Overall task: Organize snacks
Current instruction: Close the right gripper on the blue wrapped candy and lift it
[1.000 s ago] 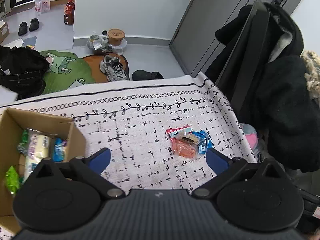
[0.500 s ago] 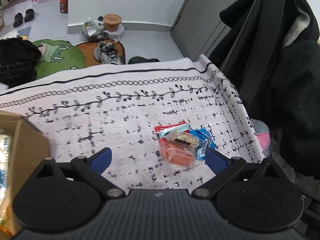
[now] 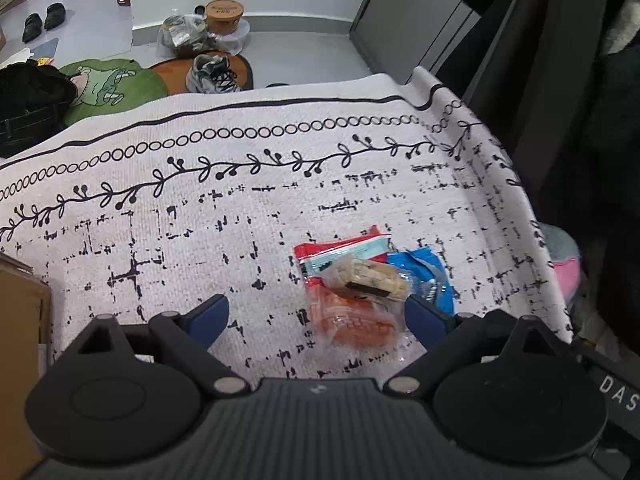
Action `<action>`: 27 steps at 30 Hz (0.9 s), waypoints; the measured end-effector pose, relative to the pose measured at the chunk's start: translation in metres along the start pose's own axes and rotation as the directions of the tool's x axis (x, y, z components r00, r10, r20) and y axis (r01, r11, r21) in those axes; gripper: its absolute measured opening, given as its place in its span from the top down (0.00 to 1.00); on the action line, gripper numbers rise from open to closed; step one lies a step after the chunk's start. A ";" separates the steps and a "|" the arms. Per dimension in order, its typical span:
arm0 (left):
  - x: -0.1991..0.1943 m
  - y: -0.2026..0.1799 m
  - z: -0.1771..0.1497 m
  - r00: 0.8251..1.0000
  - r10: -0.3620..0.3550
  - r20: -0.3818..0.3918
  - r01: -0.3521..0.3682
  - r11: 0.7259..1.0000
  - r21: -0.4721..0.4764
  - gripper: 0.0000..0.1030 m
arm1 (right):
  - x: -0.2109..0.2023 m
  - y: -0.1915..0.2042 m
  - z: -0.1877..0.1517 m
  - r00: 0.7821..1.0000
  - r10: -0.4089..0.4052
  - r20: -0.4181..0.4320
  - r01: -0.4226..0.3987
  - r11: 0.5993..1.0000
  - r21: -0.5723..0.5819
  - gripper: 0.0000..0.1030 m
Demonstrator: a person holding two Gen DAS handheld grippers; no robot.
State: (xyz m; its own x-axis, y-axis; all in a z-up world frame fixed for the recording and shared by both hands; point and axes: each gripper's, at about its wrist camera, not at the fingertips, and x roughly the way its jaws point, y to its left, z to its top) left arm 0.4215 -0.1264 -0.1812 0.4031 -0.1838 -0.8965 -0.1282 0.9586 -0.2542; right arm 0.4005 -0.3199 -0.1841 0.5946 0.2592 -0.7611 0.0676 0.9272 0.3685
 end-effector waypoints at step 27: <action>-0.006 0.030 -0.016 0.991 0.110 -0.073 -0.110 0.994 0.006 0.54 | 0.027 0.023 -0.001 0.995 -0.015 -0.096 -0.001 0.988 -0.157 0.78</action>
State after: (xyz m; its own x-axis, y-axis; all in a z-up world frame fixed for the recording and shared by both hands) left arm 0.4006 -0.0999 -0.1898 0.3192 -0.0922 -0.9432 -0.1660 0.9744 -0.1514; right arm 0.4174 -0.2915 -0.1961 0.5141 0.2703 -0.8140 -0.0594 0.9580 0.2807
